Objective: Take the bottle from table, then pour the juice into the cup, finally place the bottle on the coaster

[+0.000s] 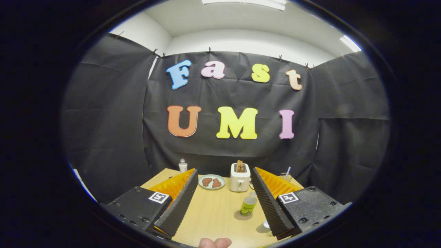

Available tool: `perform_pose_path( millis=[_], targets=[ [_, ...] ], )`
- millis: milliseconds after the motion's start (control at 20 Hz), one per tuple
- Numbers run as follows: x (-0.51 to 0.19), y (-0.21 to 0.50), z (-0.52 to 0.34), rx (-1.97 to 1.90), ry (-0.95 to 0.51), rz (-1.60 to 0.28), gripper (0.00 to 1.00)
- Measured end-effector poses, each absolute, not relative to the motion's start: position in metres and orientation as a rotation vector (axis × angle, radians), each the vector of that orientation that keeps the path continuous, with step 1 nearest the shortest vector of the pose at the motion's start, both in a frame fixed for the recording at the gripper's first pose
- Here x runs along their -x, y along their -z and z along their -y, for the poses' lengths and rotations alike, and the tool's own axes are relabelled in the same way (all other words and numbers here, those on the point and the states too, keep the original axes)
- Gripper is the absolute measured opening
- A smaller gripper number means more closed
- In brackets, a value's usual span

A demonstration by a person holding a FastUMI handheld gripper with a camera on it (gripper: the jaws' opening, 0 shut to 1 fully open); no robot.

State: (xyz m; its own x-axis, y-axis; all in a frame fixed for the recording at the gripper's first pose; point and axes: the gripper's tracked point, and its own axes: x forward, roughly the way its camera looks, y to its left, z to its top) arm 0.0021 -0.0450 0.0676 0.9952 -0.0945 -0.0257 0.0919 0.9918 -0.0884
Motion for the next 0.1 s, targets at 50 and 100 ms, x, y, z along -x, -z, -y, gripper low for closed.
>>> perform_pose_path(
  millis=[50, 100],
  targets=[
    [-0.0039, -0.0661, 0.0448, 0.084, 0.094, -0.032, 1.0],
    [-0.0056, -0.0645, 0.044, 0.083, 0.093, -0.032, 1.0]
  ],
)
